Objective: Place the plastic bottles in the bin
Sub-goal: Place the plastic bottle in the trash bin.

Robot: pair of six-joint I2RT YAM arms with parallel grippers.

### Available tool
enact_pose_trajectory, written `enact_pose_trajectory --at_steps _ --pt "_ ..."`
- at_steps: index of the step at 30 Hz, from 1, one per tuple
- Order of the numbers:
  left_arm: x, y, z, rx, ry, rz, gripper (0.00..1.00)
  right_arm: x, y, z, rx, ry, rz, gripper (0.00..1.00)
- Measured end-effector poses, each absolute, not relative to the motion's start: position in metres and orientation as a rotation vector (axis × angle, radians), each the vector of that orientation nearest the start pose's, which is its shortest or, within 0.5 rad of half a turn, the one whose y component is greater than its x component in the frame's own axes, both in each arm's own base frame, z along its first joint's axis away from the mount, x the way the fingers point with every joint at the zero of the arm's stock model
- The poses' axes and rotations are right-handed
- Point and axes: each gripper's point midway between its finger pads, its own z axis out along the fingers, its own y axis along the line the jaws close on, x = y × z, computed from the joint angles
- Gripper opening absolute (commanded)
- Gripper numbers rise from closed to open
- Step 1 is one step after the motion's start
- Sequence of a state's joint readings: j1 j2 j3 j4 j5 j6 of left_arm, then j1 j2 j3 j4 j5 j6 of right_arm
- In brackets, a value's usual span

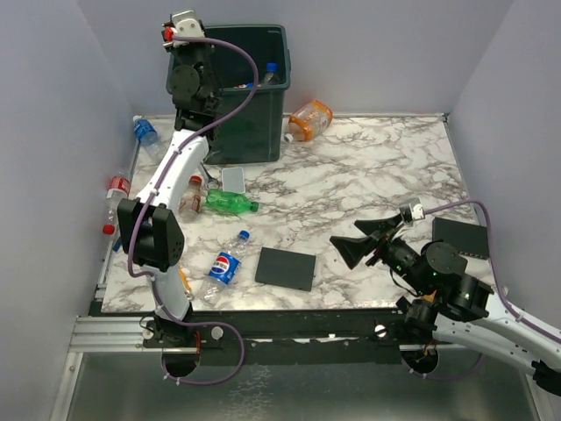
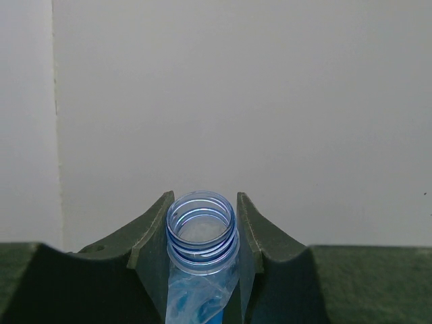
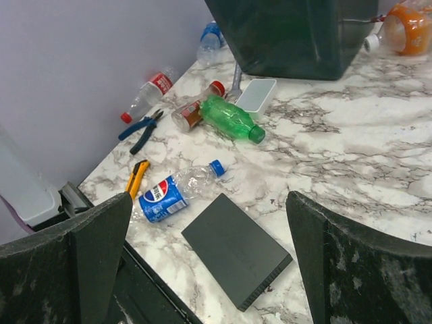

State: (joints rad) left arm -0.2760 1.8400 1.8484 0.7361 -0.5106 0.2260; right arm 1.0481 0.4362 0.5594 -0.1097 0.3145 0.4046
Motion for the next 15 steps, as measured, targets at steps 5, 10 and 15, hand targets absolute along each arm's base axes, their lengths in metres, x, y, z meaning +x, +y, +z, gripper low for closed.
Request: enact_pose_trajectory --at_steps 5,10,15 --pt "0.558 -0.046 0.516 -0.286 0.966 0.152 0.0 0.171 0.204 0.279 -0.232 1.611 0.858 1.0" --pt "0.598 -0.048 0.462 -0.289 1.122 0.128 0.02 0.177 0.203 0.273 -0.221 1.628 0.807 1.0" --pt "0.613 -0.054 0.437 -0.287 1.187 0.082 0.51 0.182 0.203 0.266 -0.222 1.647 0.766 1.0"
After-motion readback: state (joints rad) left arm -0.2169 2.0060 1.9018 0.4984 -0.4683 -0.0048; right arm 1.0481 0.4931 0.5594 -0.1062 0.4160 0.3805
